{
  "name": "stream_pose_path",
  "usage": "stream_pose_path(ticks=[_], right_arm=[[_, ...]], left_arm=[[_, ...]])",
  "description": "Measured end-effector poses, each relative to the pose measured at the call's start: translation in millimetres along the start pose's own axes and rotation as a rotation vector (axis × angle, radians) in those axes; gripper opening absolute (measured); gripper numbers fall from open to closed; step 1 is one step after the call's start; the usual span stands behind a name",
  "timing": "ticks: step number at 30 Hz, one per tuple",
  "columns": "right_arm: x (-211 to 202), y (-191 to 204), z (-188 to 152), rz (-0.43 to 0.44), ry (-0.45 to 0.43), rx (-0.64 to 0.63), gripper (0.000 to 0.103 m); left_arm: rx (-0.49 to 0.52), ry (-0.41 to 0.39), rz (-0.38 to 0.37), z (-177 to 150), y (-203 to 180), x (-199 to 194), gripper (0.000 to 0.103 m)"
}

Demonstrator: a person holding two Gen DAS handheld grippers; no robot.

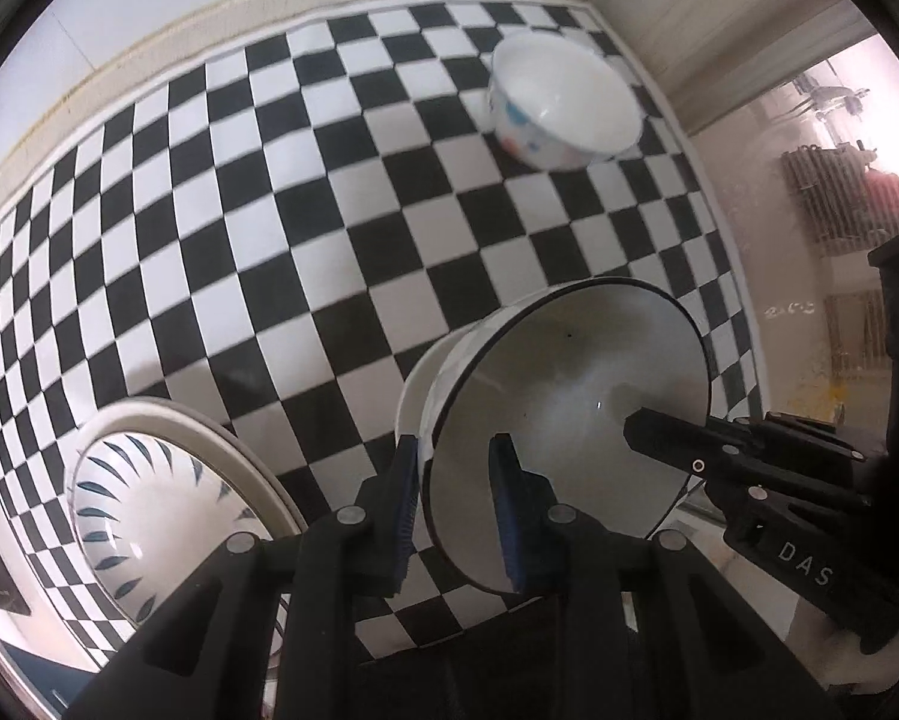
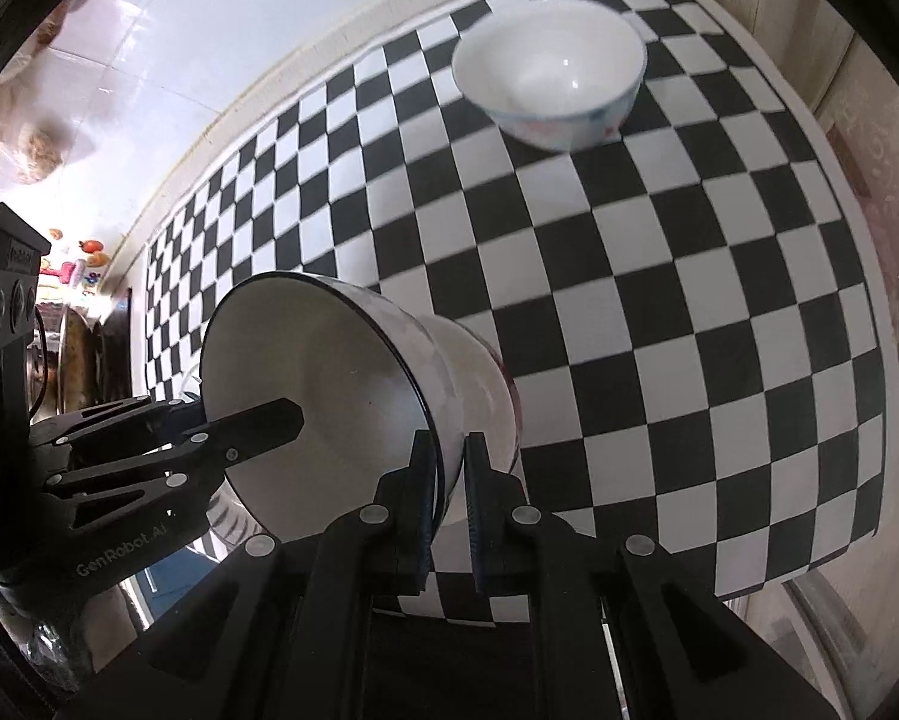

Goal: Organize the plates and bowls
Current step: 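Lift the two-bowl stack with both tools toward the blue-dotted bowl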

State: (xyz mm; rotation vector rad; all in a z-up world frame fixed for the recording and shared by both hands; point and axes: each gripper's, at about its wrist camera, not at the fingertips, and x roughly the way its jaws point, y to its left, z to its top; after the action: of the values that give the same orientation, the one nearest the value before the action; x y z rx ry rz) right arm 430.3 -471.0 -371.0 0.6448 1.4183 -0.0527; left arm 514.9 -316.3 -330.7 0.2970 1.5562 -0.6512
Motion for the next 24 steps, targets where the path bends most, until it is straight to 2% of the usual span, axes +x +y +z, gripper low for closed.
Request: stream_pose_path(ticks=[16, 24], right_arm=[[37, -8, 0, -0.031, 0.074, -0.004, 0.011], [42, -8, 5, -0.037, 0.09, -0.006, 0.011]], left_arm=[[-0.028, 0.07, 0.016, -4, 9, 41, 0.021], [-0.027, 0.07, 0.033, 3, 8, 43, 0.021]])
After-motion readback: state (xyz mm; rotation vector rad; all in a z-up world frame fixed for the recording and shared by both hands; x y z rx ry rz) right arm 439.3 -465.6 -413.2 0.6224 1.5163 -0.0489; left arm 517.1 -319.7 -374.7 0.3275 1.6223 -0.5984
